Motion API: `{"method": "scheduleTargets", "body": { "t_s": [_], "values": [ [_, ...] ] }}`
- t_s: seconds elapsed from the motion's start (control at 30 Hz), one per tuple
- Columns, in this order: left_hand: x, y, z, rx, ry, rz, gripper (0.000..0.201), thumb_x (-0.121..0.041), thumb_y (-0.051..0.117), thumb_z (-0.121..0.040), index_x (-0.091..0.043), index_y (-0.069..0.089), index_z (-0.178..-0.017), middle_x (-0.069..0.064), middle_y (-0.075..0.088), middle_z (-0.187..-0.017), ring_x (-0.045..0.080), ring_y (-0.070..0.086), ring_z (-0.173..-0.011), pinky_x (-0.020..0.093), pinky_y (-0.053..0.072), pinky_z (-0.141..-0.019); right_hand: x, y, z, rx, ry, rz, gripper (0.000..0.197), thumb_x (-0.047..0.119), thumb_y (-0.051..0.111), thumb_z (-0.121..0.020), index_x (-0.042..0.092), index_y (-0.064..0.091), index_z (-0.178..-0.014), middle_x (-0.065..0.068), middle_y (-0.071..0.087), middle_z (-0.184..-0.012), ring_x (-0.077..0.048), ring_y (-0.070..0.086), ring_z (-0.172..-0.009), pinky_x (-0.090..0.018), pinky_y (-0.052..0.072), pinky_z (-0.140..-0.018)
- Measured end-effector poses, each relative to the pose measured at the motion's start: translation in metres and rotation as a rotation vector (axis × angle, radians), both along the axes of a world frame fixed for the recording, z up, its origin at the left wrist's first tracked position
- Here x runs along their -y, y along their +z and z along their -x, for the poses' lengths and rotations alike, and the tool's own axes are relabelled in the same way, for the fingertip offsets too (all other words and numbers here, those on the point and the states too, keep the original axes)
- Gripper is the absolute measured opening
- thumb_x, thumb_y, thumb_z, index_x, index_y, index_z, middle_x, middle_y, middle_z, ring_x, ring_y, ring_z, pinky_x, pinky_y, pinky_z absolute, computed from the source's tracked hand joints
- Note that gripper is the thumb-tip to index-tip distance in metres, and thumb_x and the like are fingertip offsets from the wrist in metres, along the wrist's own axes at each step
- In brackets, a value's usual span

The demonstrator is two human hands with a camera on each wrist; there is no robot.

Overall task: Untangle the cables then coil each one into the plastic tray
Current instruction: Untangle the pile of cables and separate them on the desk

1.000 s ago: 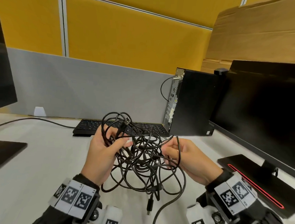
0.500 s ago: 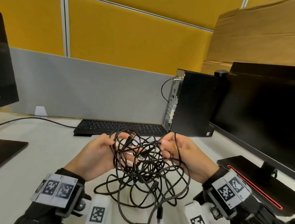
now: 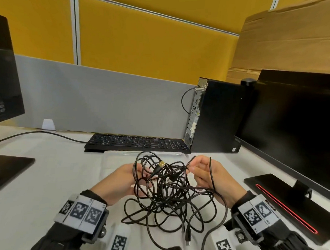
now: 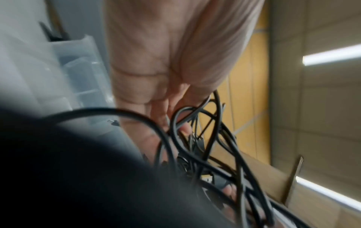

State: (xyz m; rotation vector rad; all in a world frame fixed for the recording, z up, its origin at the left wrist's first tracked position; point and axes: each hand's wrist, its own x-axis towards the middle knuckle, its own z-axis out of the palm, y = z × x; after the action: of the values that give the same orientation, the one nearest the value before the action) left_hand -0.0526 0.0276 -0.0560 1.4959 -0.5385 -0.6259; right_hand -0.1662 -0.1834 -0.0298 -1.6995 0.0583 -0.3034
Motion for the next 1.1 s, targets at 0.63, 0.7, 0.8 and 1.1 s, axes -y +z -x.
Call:
{"method": "scheduleTargets", "body": {
  "t_s": [0.63,0.7,0.8,1.1],
  "values": [
    [0.008,-0.006,0.004,0.444,-0.075,-0.145,0.009,-0.004,0.056,-0.086,-0.009,0.062,-0.082,0.007,0.061,-0.082,0.012,0.059,-0.072,0.031,0.052,-0.07,-0.001,-0.02,-0.006,-0.142,0.07,0.285,0.012,0.0,0.063,-0.086,0.008,0.055,-0.08,-0.008,0.066,-0.083,-0.004,0.055,-0.057,-0.012,0.04,-0.053],
    [0.007,-0.002,0.002,0.463,0.035,-0.06,0.014,-0.002,0.059,-0.086,-0.013,0.058,-0.08,-0.001,0.06,-0.077,0.009,0.059,-0.07,0.022,0.05,-0.066,0.01,-0.018,-0.001,-0.192,0.128,0.217,0.012,0.001,0.066,-0.083,0.009,0.058,-0.088,-0.004,0.068,-0.081,-0.018,0.056,-0.069,-0.021,0.047,-0.062],
    [0.007,0.005,0.004,0.484,0.129,0.035,0.023,0.004,0.058,-0.086,-0.018,0.051,-0.091,0.007,0.065,-0.081,0.009,0.064,-0.074,0.027,0.051,-0.073,0.031,-0.005,0.01,-0.325,0.224,0.335,0.014,0.0,0.057,-0.089,0.011,0.062,-0.098,-0.005,0.07,-0.097,-0.017,0.066,-0.085,-0.025,0.051,-0.075],
    [0.016,0.057,0.025,0.623,0.224,0.165,0.021,-0.008,0.066,-0.083,-0.019,0.05,-0.09,-0.002,0.07,-0.071,0.046,0.061,-0.079,0.052,0.049,-0.08,-0.02,0.057,0.014,0.338,-0.092,0.68,0.017,0.021,0.053,-0.094,0.02,0.058,-0.11,0.014,0.065,-0.106,0.002,0.059,-0.103,-0.014,0.046,-0.088]
  ]
}}
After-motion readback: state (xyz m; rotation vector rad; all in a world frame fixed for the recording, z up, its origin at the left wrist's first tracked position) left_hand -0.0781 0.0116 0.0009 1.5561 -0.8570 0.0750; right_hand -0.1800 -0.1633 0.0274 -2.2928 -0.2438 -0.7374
